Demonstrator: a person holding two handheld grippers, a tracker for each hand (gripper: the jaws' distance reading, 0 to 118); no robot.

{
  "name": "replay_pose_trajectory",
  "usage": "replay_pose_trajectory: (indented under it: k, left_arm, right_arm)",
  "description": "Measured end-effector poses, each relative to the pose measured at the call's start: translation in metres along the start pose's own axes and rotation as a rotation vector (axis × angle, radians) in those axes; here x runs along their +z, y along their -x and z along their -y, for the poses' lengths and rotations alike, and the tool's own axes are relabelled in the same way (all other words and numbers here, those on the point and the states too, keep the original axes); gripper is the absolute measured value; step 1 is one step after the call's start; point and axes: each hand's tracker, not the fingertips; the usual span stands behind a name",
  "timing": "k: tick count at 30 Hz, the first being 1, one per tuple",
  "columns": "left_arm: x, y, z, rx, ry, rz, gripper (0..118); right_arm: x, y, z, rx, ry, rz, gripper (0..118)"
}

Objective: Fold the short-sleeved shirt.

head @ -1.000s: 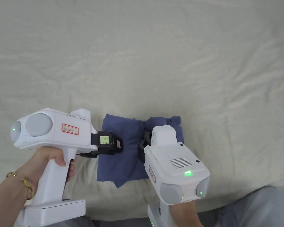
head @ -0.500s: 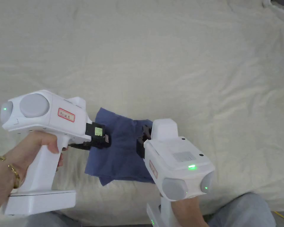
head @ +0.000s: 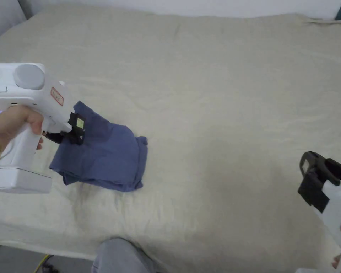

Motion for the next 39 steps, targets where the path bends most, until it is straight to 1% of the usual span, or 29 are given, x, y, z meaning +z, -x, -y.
replay_pose_trajectory:
  k: [4, 5, 8, 11, 12, 13, 14, 16, 17, 18, 19, 20, 22, 24, 27, 29, 30, 33, 35, 37, 39]
  left_arm:
    - [-0.018, 0.055, -0.012, 0.048, 0.009, -0.161, 16]
    - [-0.023, 0.065, -0.014, 0.044, 0.009, -0.2, 16]
    - [-0.044, 0.091, -0.019, 0.029, 0.031, -0.304, 16]
    - [-0.065, 0.109, -0.017, 0.082, 0.025, -0.343, 16]
    - [-0.071, 0.111, -0.015, 0.088, 0.02, -0.346, 18]
    - [-0.077, 0.113, -0.012, 0.1, 0.014, -0.377, 22]
    - [-0.081, 0.112, -0.01, 0.094, 0.006, -0.41, 31]
    - [-0.084, 0.113, -0.007, 0.024, -0.047, -0.503, 65]
    - [-0.083, 0.113, -0.005, -0.003, -0.073, -0.538, 79]
    - [-0.08, 0.112, -0.004, -0.013, -0.095, -0.571, 97]
    - [-0.073, 0.112, -0.003, -0.014, -0.127, -0.604, 109]
    - [-0.067, 0.11, -0.003, -0.011, -0.164, -0.623, 116]
    - [-0.047, 0.102, -0.003, 0.006, -0.271, -0.627, 118]
    - [-0.027, 0.091, -0.004, 0.021, -0.364, -0.619, 118]
    - [0.006, 0.063, -0.004, 0.002, -0.544, -0.592, 118]
    - [0.027, 0.036, -0.003, -0.013, -0.649, -0.553, 118]
    - [0.036, 0.023, -0.002, -0.02, -0.693, -0.528, 118]
    - [0.06, -0.021, 0.004, -0.022, -0.834, -0.43, 118]
    - [0.072, -0.052, 0.01, -0.007, -0.901, -0.33, 118]
    - [0.081, -0.083, 0.018, 0.035, -0.966, -0.244, 118]
    - [0.087, -0.106, 0.024, 0.068, -0.978, -0.133, 118]
  right_arm:
    - [0.004, -0.001, -0.01, -0.005, -0.008, 0.021, 0]
    - [0.001, -0.008, -0.01, -0.002, -0.008, 0.028, 0]
    - [0.0, -0.012, -0.012, -0.013, -0.009, 0.058, 0]
    - [-0.003, -0.014, -0.011, -0.029, -0.015, 0.091, 0]
    - [-0.003, -0.016, -0.011, -0.032, -0.012, 0.095, 0]
    - [-0.005, -0.015, -0.011, -0.036, -0.006, 0.096, 0]
    - [-0.006, -0.015, -0.011, -0.033, 0.001, 0.101, 0]
    - [-0.007, -0.016, -0.011, -0.025, 0.001, 0.115, 0]
    - [-0.008, -0.015, -0.013, -0.026, 0.001, 0.118, 0]
    - [-0.008, -0.016, -0.014, -0.033, -0.001, 0.12, 0]
    - [-0.008, -0.017, -0.015, -0.039, -0.004, 0.116, 0]
    - [-0.008, -0.018, -0.017, -0.036, -0.004, 0.112, 0]
    - [-0.008, -0.022, -0.018, 0.0, -0.011, 0.111, 0]
    - [-0.006, -0.026, -0.023, 0.01, -0.025, 0.105, 0]
    - [-0.002, -0.031, -0.037, 0.041, -0.065, 0.099, 0]
    - [-0.001, -0.039, -0.048, 0.074, -0.084, 0.099, 0]
    - [0.0, -0.044, -0.053, 0.078, -0.091, 0.099, 0]
    - [0.001, -0.058, -0.068, 0.107, -0.117, 0.1, 0]
    - [0.001, -0.066, -0.076, 0.135, -0.134, 0.115, 0]
    - [0.003, -0.073, -0.085, 0.132, -0.146, 0.12, 0]
    - [0.003, -0.079, -0.091, 0.138, -0.165, 0.122, 0]
